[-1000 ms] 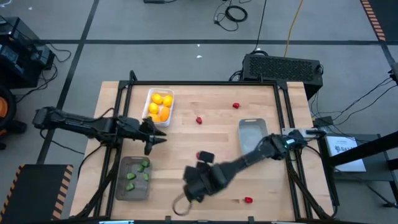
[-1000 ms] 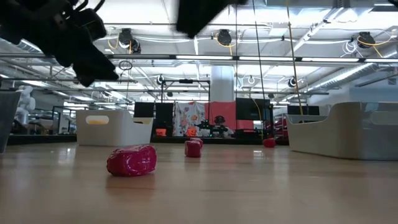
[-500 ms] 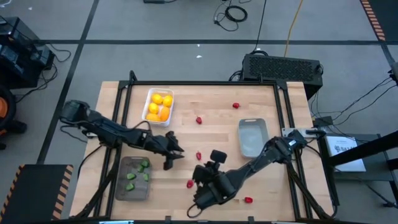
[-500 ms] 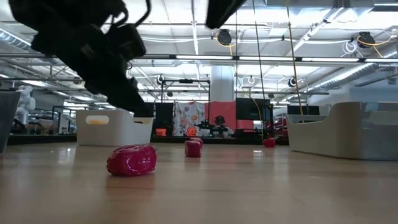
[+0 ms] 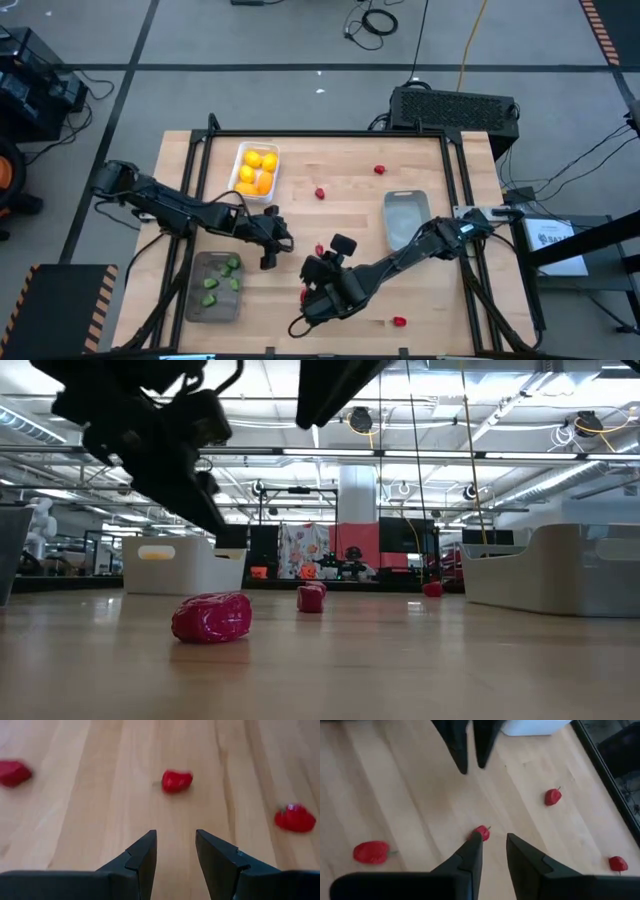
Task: Sort produce into baskets
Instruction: Put the middle left red chili pepper into the gray bin
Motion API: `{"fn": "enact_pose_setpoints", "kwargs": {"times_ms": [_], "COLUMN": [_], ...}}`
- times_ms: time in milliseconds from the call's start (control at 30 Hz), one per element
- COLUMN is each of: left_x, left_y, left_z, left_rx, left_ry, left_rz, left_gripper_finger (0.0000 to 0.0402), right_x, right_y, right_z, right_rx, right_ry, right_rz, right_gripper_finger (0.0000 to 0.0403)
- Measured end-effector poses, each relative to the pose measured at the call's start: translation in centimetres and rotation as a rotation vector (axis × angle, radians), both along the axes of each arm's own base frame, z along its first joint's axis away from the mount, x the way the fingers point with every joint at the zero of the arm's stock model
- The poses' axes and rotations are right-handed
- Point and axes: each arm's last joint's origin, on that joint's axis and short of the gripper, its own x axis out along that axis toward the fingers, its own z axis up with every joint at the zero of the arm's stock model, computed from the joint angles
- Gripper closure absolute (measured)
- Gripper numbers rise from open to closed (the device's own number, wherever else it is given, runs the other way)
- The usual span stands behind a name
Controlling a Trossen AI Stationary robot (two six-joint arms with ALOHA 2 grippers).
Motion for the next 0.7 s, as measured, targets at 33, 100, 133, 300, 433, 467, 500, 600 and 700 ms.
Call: {"fn": "enact_pose_setpoints", "kwargs": {"times_ms": [33,100,133,300,433,467,500,600,700], "left_x": [-0.4,-1.3,-1.8,-4.1,-5.0,-5.1,-5.1,-5.3,-5.3], "left_y": [0.1,0.3,0.4,0.2,-0.6,-0.7,-0.9,-1.2,-1.3], "left_z": [0.3,0.8,1.1,2.2,3.1,3.3,3.4,3.6,3.6], "left_rx": [0.002,0.006,0.006,0.042,0.035,0.034,0.036,0.041,0.042], "left_ry": [0.016,0.052,0.063,-0.007,-0.060,-0.075,-0.082,-0.097,-0.099], "left_rz": [0.003,0.012,0.028,0.081,0.070,0.062,0.053,0.031,0.025], "left_gripper_finger": [0.0258,0.0258,0.0258,0.0258,0.0258,0.0258,0.0258,0.0258,0.0258], "right_x": [0.1,0.7,1.0,2.4,3.5,3.7,3.9,4.7,5.2], "right_y": [-0.2,-0.5,-0.6,-1.4,-3.2,-3.8,-4.3,-6.1,-7.2], "right_z": [-0.1,-0.7,-1.0,-3.2,-4.4,-4.5,-4.5,-4.6,-5.3], "right_rx": [0.002,0.006,0.011,0.052,0.112,0.123,0.136,0.209,0.276], "right_ry": [-0.006,-0.028,-0.036,-0.011,-0.010,-0.024,-0.041,-0.110,-0.085], "right_rz": [-0.011,-0.041,-0.051,-0.083,-0.173,-0.207,-0.245,-0.370,-0.416], "right_gripper_finger": [0.0323,0.0318,0.0315,0.0296,0.0277,0.0271,0.0264,0.0244,0.0218]}}
